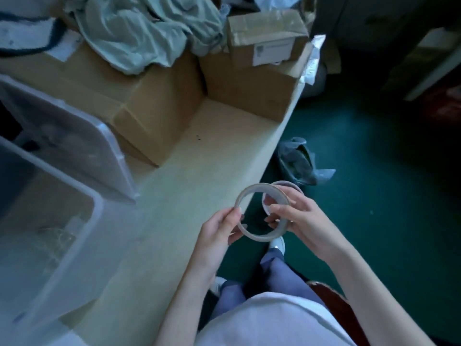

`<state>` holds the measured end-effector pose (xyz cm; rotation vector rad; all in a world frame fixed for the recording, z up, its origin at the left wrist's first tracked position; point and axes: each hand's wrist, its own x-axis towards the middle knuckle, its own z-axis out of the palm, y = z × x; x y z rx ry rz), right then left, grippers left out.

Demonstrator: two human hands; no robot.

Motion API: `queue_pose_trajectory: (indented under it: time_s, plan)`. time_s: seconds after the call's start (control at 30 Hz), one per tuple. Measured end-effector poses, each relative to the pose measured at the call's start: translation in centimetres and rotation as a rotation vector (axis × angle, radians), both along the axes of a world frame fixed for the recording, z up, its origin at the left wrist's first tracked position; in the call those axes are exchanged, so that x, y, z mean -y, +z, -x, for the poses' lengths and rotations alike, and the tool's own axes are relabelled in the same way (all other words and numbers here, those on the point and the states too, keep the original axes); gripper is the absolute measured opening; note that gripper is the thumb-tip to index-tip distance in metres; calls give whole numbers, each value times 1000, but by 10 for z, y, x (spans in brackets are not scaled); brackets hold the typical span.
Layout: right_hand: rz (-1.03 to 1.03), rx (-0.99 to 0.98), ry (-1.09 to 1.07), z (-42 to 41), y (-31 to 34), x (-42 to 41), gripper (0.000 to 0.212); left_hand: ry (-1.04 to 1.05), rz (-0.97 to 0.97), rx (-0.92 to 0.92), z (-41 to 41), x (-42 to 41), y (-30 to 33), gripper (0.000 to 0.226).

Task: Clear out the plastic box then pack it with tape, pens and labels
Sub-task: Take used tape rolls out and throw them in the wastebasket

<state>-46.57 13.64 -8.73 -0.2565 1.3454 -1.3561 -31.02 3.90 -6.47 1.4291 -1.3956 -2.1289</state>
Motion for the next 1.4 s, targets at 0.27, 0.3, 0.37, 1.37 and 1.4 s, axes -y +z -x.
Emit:
queue_pose_trajectory:
  time_s: [0.27, 0.3, 0.37, 1.37, 1.4]
  plan:
    - [-145, 23, -147, 95, -59, -38, 28, -145, -89, 125, 116, -5, -54, 15]
    - [-159, 38, -167, 103, -67, -41, 26, -155, -104, 151, 127, -5, -62, 16]
    - [-188, 79, -207, 120, -84, -48, 23, -195, -120, 200, 152, -5, -79, 18]
    - [-727, 257, -363, 144, -478, -31, 17, -484, -257, 726, 227, 11, -509, 44]
    - [-732, 255, -363, 142, -483, -31, 16, -502, -255, 729, 225, 10, -515, 45]
